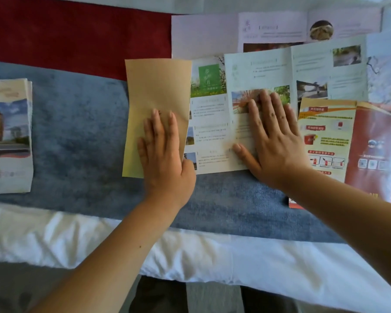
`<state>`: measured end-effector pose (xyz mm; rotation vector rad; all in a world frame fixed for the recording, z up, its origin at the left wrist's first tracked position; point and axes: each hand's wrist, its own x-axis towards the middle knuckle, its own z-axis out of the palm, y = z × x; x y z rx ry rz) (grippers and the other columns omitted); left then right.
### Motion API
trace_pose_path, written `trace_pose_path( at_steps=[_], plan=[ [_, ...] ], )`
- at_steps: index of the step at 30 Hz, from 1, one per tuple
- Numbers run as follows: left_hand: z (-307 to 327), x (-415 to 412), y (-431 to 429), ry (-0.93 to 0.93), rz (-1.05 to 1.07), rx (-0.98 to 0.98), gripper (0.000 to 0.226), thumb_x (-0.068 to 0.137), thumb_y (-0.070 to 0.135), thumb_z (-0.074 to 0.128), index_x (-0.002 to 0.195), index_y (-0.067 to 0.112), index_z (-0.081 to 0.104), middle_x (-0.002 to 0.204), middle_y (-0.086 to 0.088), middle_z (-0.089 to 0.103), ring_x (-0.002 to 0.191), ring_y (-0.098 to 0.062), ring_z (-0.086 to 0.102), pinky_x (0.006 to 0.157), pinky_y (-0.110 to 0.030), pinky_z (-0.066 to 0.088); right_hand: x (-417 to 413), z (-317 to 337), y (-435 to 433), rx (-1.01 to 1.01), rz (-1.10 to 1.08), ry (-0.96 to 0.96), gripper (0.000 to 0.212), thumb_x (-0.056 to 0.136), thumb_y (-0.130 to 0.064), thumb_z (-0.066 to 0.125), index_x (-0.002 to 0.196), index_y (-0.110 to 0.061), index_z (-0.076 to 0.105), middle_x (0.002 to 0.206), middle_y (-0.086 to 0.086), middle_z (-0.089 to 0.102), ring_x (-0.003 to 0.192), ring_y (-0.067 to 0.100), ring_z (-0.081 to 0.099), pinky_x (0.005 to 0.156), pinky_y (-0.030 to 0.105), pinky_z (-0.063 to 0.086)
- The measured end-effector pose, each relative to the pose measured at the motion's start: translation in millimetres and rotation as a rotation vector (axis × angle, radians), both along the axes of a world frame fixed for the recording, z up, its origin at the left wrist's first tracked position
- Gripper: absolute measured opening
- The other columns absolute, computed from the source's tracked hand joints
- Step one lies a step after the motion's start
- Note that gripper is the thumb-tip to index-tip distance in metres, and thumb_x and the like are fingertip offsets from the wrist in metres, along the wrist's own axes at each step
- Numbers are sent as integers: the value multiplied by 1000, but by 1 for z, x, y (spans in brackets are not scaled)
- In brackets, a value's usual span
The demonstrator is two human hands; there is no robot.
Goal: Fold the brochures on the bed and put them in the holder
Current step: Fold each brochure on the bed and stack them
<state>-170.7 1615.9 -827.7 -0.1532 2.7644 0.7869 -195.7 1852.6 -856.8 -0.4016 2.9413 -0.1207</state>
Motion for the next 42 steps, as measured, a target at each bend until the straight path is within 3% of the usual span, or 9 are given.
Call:
trace_pose_path(
  at_steps=[12, 17, 21, 23, 27, 32, 37, 42],
  plan=[
    [10, -9, 51, -60, 13, -155, 90, 89, 15, 45, 164, 15, -3, 170, -16, -16, 157, -36, -18, 124, -56, -9, 1, -12, 1, -47, 4, 91, 88, 104, -68, 21, 165, -7, 4, 172, 18, -1, 160, 32, -3, 129, 52, 6],
    [9, -12, 76, -107, -57, -111, 85, 85, 30, 23, 164, 19, -8, 170, -15, -17, 157, -34, -20, 124, -57, -10, 1, -14, 1, -57, 11, 117, 88, 104, -67, 25, 165, -7, 6, 172, 19, 1, 160, 33, -1, 129, 51, 5],
    [-1, -24, 94, -180, -18, -151, 87, 95, 24, 46, 164, 20, -6, 168, -19, -22, 155, -39, -23, 123, -62, -9, 0, -13, 2, -77, 16, 115, 85, 105, -64, 22, 165, -5, 9, 172, 20, 3, 160, 34, 0, 129, 53, 6],
    [-6, -24, 101, -179, -21, -207, 88, 95, 28, 47, 164, 21, -6, 167, -22, -23, 154, -42, -23, 122, -64, -10, 0, -13, 2, -88, 13, 114, 81, 106, -59, 22, 164, -4, 11, 171, 22, 4, 160, 35, 1, 128, 55, 8],
    [-15, -17, 93, -107, -101, -255, 84, 98, 47, 38, 165, 22, -7, 168, -22, -20, 156, -39, -19, 122, -64, -10, 0, -11, 3, -122, 1, 122, 69, 108, -45, 23, 164, -4, 16, 171, 23, 8, 159, 37, 5, 128, 54, 8],
    [-16, -23, 63, 50, -295, -273, 73, 100, 66, 1, 165, 34, 5, 172, -13, -10, 159, -32, -9, 123, -63, -6, 0, -7, 2, -117, -7, 100, 67, 109, -43, 21, 164, -5, 15, 171, 22, 7, 160, 35, 4, 128, 53, 9],
    [-18, -45, 45, 184, -359, -395, 63, 106, 57, 17, 164, 35, 12, 173, -11, 0, 159, -37, -1, 123, -63, -3, 2, -1, -8, -115, -63, 64, 67, 109, -43, 25, 165, -7, 14, 172, 19, 6, 160, 33, 2, 129, 52, 4],
    [-26, -54, 19, 106, -345, -446, 67, 104, 59, 23, 164, 37, 7, 173, -5, -4, 159, -33, -3, 124, -65, -1, 4, 6, -43, -118, -73, -28, 67, 109, -44, 24, 166, -10, 10, 173, 17, 0, 160, 32, -3, 130, 49, 0]
  ],
)
